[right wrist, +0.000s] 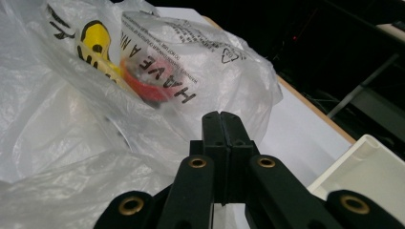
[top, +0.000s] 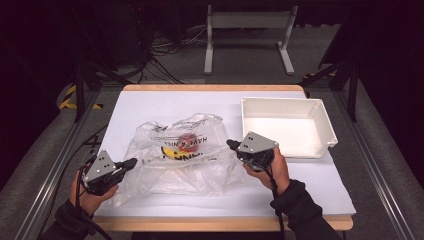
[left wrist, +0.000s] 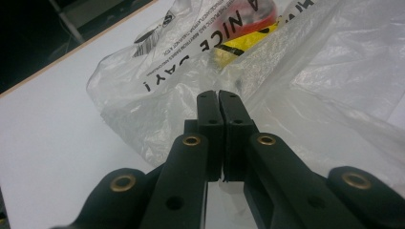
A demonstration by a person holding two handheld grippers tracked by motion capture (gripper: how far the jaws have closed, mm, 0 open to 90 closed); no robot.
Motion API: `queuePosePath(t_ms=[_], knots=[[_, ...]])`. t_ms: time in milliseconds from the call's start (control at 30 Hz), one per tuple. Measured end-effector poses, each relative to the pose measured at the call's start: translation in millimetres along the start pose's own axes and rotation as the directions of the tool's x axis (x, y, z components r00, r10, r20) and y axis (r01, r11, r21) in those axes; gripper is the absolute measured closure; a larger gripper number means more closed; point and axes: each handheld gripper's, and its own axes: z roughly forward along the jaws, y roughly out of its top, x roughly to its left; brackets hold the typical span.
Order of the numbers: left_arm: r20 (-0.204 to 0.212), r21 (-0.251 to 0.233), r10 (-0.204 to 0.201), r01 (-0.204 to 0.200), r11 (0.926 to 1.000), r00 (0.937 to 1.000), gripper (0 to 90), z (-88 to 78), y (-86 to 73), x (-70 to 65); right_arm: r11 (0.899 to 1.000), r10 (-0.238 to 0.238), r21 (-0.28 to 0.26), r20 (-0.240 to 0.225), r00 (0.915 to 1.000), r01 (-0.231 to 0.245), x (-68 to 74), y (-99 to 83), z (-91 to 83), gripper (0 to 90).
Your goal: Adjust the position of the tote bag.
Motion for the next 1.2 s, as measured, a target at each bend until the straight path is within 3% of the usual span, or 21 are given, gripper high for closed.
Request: queuePosePath(t_ms=[200, 433, 800, 1033, 1200], knots=[[0.024, 0.004, -0.003, 0.003, 1.0, 0.9997, 89.6, 5.0, 0.5, -1.0, 0.999, 0.005, 0.036, -0.058, 0.9983, -0.003, 2.4, -5.9, -2.0, 89.3], [0.043, 0.007, -0.013, 0.012, 0.9999, 0.999, 89.8, 8.2, 3.4, 0.1, 0.997, -0.002, 0.077, -0.111, 0.9938, 0.011, 10.1, -9.5, -3.2, 80.1], [0.053, -0.014, 0.0, 0.001, 0.9999, 0.9986, 89.9, 9.1, 12.1, -2.8, 0.999, -0.025, 0.033, -0.175, 0.9842, 0.032, 32.9, 3.7, -15.5, 53.8], [0.046, -0.032, -0.007, 0.008, 0.9994, 0.9989, 89.9, 7.6, 14.8, -2.9, 0.995, -0.051, 0.072, -0.241, 0.9691, 0.07, 52.5, 6.9, -3.1, 35.9], [0.039, -0.052, -0.005, 0.007, 0.9986, 0.9992, 89.9, 1.5, 16.7, -2.9, 0.984, -0.107, 0.119, -0.222, 0.9692, 0.135, 64.4, 6.4, 6.1, 35.2]])
